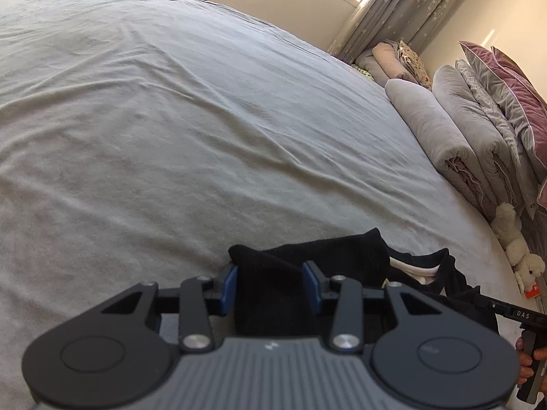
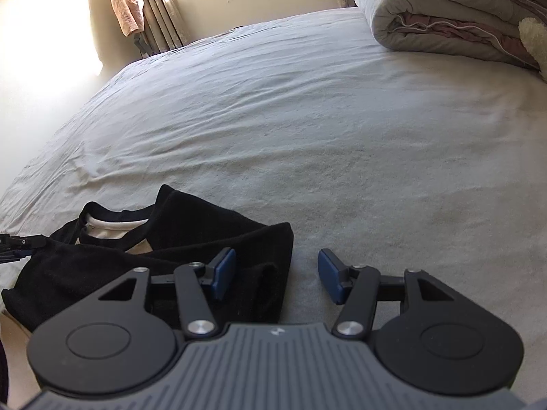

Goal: Fold clothes
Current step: 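Move both grippers to the edge of the folded black shirt, then grasp the black shirt with both grippers and fold it over the beige shirt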

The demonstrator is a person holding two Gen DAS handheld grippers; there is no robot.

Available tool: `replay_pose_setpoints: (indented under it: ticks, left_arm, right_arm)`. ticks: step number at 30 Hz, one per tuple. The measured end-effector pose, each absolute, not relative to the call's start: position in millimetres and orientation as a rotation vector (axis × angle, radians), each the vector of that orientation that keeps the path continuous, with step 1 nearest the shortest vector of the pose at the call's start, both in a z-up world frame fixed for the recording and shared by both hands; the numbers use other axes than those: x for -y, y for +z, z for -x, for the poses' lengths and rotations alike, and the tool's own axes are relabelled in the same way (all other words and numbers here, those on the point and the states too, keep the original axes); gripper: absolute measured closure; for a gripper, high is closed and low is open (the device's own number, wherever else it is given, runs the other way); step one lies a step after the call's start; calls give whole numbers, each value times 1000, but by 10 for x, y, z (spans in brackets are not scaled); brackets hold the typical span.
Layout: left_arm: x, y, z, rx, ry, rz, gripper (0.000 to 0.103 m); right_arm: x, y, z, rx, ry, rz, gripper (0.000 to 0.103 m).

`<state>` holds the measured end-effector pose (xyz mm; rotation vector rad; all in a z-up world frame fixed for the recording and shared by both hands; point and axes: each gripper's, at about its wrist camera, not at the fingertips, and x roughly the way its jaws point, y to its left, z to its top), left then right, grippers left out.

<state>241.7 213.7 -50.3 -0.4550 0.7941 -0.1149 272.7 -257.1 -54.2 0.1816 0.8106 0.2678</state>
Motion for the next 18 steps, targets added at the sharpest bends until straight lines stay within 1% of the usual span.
replay_pose_setpoints:
  ticks: [2,3,4,5,6,7,8,9,12,18]
  left_arm:
    - [-2139,-520,-2425,-780,-116,470,65]
    - [-2140,-528,-2429,-773,-114,475,69]
    - [-2143,-538,-2433,-766,-111,480,76]
    - [-2150,-552,-2442,-762,-106,490,79]
    - [-2157,-566,-2450,-758,-102,501,85]
    - [-2163,-580,-2453,-753,-99,516,92]
    - [-2173,-591,-2445,-744,-99,536,94]
    - [-2179,-597,-2433,-734,-99,551,96]
    - [-2142,-553,-2340,-680,-107,539,97]
    - [-2105,-320,-2089,-572,-157,516,97]
  right_arm:
    - [2525,-553,-2772,-810,260,-161,46]
    - [2500,-558,-2782,-808,264,-159,48]
    - [2474,-562,-2792,-806,267,-158,50]
    - [2449,-566,-2801,-805,271,-157,56]
    - [2424,-570,-2810,-803,275,-156,65]
    - [2405,-569,-2809,-799,276,-159,71]
    - [2386,-566,-2808,-795,277,-162,82]
    - [2367,-564,-2806,-791,278,-165,88]
    - [2388,-506,-2757,-764,273,-197,91]
    - [2475,-254,-2520,-670,304,-242,92]
